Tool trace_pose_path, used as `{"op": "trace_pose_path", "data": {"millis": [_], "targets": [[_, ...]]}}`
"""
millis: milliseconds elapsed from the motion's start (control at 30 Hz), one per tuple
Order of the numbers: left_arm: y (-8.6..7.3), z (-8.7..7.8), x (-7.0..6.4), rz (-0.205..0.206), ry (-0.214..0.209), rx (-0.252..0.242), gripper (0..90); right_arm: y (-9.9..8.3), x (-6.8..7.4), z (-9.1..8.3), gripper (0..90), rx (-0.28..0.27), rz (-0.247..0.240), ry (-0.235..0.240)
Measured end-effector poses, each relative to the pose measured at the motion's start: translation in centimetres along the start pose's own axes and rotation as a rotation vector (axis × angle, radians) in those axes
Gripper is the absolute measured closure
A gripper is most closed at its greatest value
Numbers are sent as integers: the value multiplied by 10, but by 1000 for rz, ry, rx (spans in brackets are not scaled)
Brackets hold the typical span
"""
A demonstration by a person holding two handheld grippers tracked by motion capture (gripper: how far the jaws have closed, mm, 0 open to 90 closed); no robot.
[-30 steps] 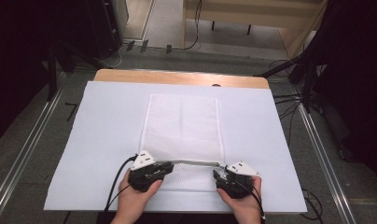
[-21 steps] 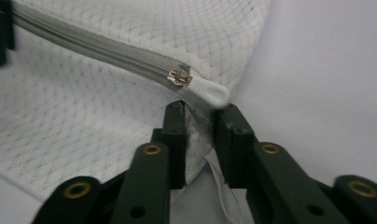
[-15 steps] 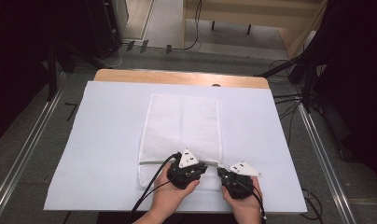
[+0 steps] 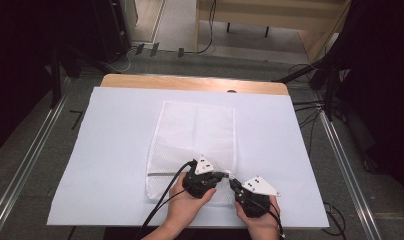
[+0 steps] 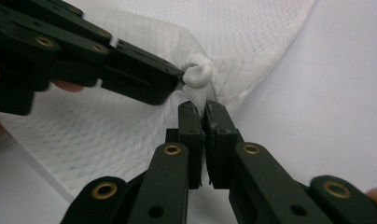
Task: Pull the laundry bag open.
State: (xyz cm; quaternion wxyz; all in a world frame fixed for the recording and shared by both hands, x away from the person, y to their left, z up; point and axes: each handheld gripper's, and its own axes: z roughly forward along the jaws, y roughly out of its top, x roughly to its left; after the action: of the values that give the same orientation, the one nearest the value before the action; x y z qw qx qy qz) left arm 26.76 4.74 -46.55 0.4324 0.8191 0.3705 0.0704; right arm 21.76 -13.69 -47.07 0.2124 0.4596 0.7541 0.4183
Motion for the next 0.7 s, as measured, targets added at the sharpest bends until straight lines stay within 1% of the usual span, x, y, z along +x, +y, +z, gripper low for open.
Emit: {"op": "trace_pose_path", "data": {"millis": [133, 233, 267, 300, 333, 367, 400, 433, 467, 533, 633, 700], "targets": [[-1, 2, 1, -4, -6, 16, 900, 0, 4, 0, 881, -7, -28, -2], [-1, 0, 2, -19, -27, 7, 889, 0, 5, 0, 881, -12, -35, 3], [-1, 0, 2, -19, -27, 7, 880, 1, 6, 0, 881, -15, -40, 4], [0, 0, 2, -28, -48, 7, 874, 1, 6, 0, 882, -15, -46, 5], [0, 0, 1, -26, -50, 4, 866, 1, 7, 0, 882, -13, -50, 3], [0, -1, 1, -24, -48, 5, 852, 1, 8, 1, 883, -13, -51, 2], [0, -2, 2, -27, -56, 7, 830, 1, 8, 1, 883, -10, -53, -5], [0, -3, 3, -38, -68, 2, 800, 1, 7, 1, 883, -9, -57, -9], [0, -4, 4, -43, -77, -1, 762, 1, 6, 1, 884, -10, -55, -14], [0, -8, 5, -51, -97, -10, 713, 0, 5, 1, 884, -6, -51, -18], [2, -13, 3, -52, -119, -29, 679, 0, 6, 2, 884, -1, -59, -14], [4, -16, 2, -65, -140, -42, 673, 0, 8, 3, 883, 2, -73, -19]]}}
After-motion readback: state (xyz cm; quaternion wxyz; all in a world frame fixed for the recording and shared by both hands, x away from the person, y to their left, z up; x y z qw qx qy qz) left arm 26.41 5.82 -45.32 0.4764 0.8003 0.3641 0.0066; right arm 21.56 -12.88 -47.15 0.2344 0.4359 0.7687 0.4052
